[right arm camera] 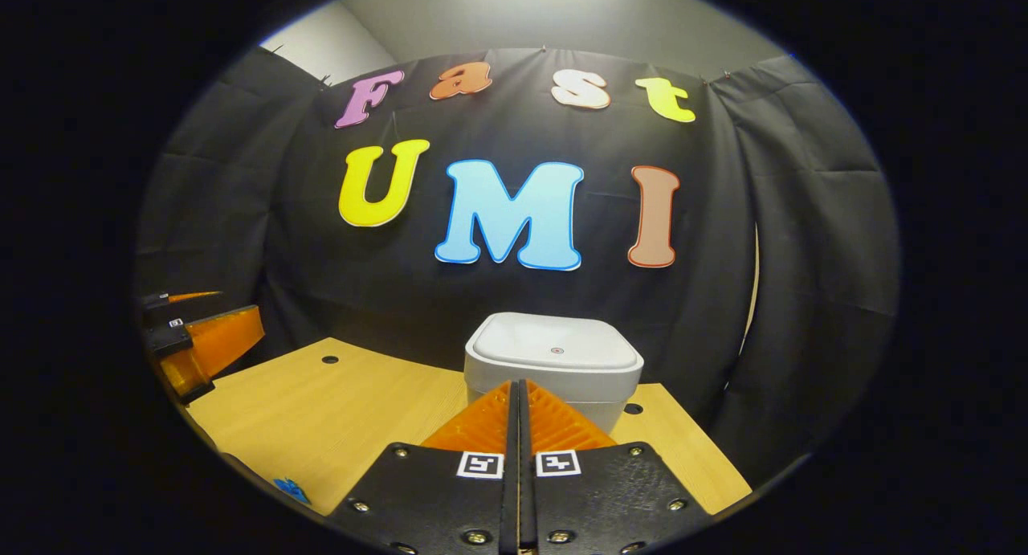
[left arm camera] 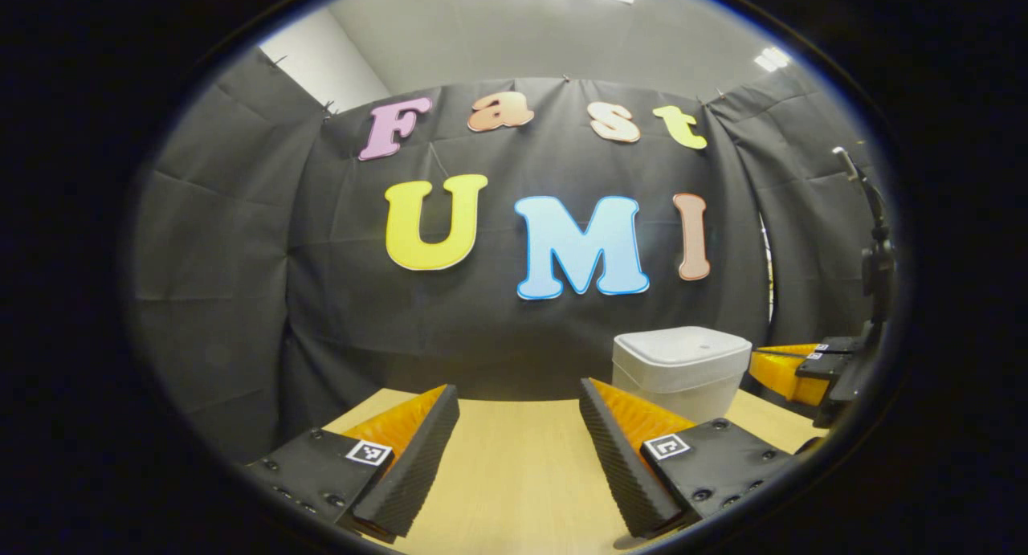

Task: Press the lid of the desktop garbage bin to open it, pick up the crumpled paper on the desktop and throw it into the bin, then pick up the pop can on the desktop and drop it into the bin, and finally close the garbage bin lid.

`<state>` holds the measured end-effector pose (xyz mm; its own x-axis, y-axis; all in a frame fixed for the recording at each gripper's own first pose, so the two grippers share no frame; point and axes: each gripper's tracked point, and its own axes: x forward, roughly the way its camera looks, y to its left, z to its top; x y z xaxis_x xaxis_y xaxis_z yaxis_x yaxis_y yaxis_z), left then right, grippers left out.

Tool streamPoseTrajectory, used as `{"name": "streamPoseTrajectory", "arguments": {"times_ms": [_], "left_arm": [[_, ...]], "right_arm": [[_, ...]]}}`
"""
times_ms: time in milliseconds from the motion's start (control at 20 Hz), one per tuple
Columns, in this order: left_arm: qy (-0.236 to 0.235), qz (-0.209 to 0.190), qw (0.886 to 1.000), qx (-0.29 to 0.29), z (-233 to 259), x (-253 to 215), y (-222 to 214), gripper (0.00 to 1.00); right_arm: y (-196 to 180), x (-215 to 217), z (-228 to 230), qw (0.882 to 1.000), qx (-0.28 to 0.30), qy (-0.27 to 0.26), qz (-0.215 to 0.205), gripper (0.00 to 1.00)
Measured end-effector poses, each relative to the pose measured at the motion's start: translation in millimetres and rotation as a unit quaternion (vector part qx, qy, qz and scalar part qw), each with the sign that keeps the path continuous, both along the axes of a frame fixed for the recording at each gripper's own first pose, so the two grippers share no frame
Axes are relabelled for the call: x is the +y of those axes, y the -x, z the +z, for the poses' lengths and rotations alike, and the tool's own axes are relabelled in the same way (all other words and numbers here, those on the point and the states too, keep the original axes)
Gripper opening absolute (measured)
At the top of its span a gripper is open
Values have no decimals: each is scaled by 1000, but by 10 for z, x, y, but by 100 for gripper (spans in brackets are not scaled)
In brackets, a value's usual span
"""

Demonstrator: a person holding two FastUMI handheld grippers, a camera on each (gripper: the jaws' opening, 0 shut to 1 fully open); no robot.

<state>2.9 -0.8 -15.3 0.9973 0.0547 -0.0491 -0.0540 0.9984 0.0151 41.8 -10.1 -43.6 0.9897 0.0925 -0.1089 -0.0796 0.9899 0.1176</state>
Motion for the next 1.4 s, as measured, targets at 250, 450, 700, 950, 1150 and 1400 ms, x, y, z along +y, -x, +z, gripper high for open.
{"name": "streamPoseTrajectory", "arguments": {"times_ms": [250,450,700,950,1150,1400], "left_arm": [[-1,6,1000,2,-15,60,22,100],[-1,7,1000,3,-23,80,39,98],[4,12,1000,5,-44,147,63,100],[3,14,1000,8,-72,186,30,100],[0,9,1000,6,-26,144,-27,100],[-3,5,1000,5,-11,110,-52,100]], "right_arm": [[-281,-141,117,1000,-16,11,-18,1],[-612,-223,126,999,-17,9,-26,1],[-940,-303,-53,999,14,-9,-40,1],[-1161,-351,-81,999,14,5,-43,1],[-1285,-327,-124,999,28,-1,-30,1],[-1291,-290,-227,999,48,-20,-16,1]]}}
